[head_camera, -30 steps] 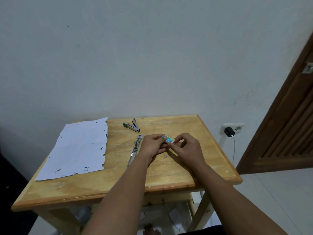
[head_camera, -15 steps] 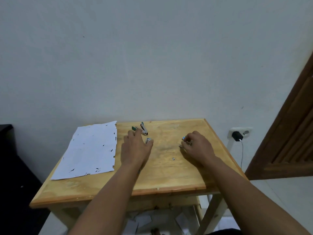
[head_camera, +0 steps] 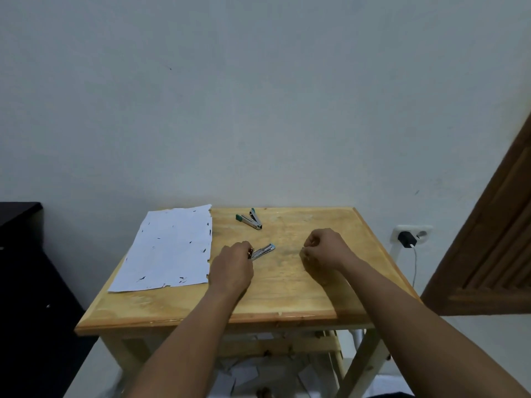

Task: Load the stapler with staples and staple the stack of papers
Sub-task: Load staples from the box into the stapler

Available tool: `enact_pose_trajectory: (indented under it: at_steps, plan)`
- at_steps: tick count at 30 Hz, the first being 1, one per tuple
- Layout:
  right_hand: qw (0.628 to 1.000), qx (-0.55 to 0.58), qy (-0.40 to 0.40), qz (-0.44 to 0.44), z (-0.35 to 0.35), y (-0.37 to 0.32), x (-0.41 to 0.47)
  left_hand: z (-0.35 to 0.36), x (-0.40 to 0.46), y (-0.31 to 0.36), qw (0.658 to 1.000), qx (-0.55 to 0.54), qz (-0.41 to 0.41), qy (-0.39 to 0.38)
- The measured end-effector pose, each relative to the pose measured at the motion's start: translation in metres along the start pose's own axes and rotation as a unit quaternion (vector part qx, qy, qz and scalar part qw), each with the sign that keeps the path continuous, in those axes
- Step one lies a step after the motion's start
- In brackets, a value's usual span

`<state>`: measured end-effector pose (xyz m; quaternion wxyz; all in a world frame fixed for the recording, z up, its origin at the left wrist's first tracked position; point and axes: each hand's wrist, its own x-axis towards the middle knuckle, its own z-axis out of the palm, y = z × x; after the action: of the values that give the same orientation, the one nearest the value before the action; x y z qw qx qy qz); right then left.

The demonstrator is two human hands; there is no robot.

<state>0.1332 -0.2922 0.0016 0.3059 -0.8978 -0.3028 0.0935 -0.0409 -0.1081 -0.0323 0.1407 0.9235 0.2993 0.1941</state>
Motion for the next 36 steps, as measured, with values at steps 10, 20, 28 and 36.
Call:
enact_pose_trajectory:
  at_steps: [10, 20, 28, 36]
  plan:
    - [0.989, 0.090, -0.109, -0.048, 0.023, -0.056, 0.003, 0.003, -0.024, -0.010, 0.995, -0.041, 0.059, 0.072]
    - [0.983, 0.003, -0.143, -0.119, 0.048, -0.075, 0.012, 0.005, -0.024, -0.012, 0.993, -0.064, 0.045, 0.085]
    - [0.978, -0.040, -0.147, -0.140, 0.055, -0.080, 0.014, 0.006, -0.023, -0.014, 0.994, -0.064, 0.042, 0.083]
    - [0.980, -0.031, -0.114, -0.163, 0.059, -0.070, 0.011, 0.005, -0.025, -0.013, 0.993, -0.064, 0.048, 0.086]
